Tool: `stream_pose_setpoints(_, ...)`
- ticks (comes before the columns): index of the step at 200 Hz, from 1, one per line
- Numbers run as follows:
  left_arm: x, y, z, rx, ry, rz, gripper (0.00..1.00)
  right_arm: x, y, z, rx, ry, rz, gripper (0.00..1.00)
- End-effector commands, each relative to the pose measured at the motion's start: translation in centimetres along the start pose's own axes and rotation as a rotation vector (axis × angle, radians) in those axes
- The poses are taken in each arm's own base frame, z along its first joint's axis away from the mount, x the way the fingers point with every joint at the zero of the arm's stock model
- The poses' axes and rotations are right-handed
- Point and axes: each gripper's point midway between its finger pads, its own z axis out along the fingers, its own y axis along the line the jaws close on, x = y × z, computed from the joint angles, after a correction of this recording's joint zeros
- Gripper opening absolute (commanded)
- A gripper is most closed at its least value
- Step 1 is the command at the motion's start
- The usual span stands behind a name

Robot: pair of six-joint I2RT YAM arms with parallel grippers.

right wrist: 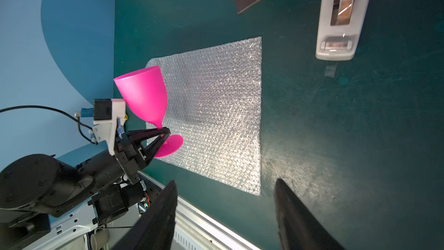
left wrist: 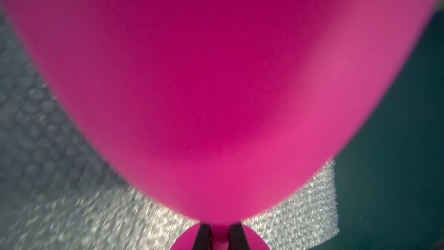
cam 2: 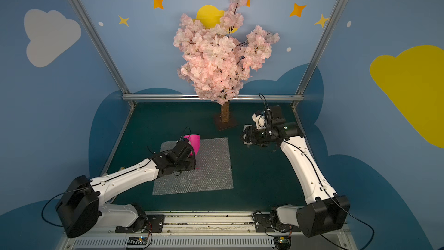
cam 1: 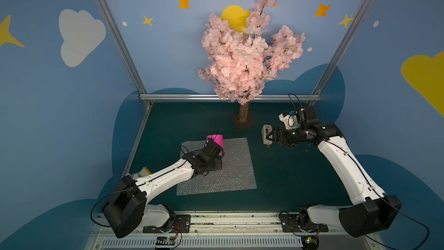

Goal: Wrap wine glasses in bubble wrap
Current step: Place the wine glass on the bubble wrap.

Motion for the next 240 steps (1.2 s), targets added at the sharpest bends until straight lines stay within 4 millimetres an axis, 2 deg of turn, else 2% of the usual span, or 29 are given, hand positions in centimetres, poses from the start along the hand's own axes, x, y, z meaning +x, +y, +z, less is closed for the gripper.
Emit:
stream_pose_setpoints(1,3.9,3.4,-2.4,-0.144,0.150,-0.158,0.04,0.4,0.1,3.0,-0.005,0.027,-0.002,0.63)
stream_pose_setpoints(29,5.6,5.2,-3.4,-0.221,0.214,-0.155,0.05,2.2,0.8,7.1,-0.002,0.137,0.012,0.63)
stream_pose_setpoints(48,5.4,5.4,-3.4,-0.253,0.218,-0.114,0.05,2.7,1.8,9.5,-0.020,0.181,-0.006,0.62)
stream_pose_setpoints(71,4.6,5.8,-3.2,-0.308,0.220,-0.073,0.05,3.1,3.2,11.3,-0.039,0.217,-0.031,0.62)
stream_pose_setpoints(92,4.9,6.3,-2.7,-0.355,0.263,-0.039,0.04,3.5,4.1,12.6,-0.046,0.244,-0.047,0.61)
stream_pose_setpoints(140,5.3,6.5,-1.1,-0.385,0.298,-0.041,0.04,4.7,4.9,14.7,-0.038,0.301,-0.066,0.61)
stream_pose_setpoints(197,6.0,6.4,-0.1,-0.384,0.341,-0.017,0.07,5.7,4.9,15.9,-0.020,0.333,-0.068,0.61)
stream_pose_setpoints(240,5.5,6.6,-0.2,-0.407,0.343,0.040,0.09,5.7,4.9,16.3,-0.013,0.338,-0.067,0.61)
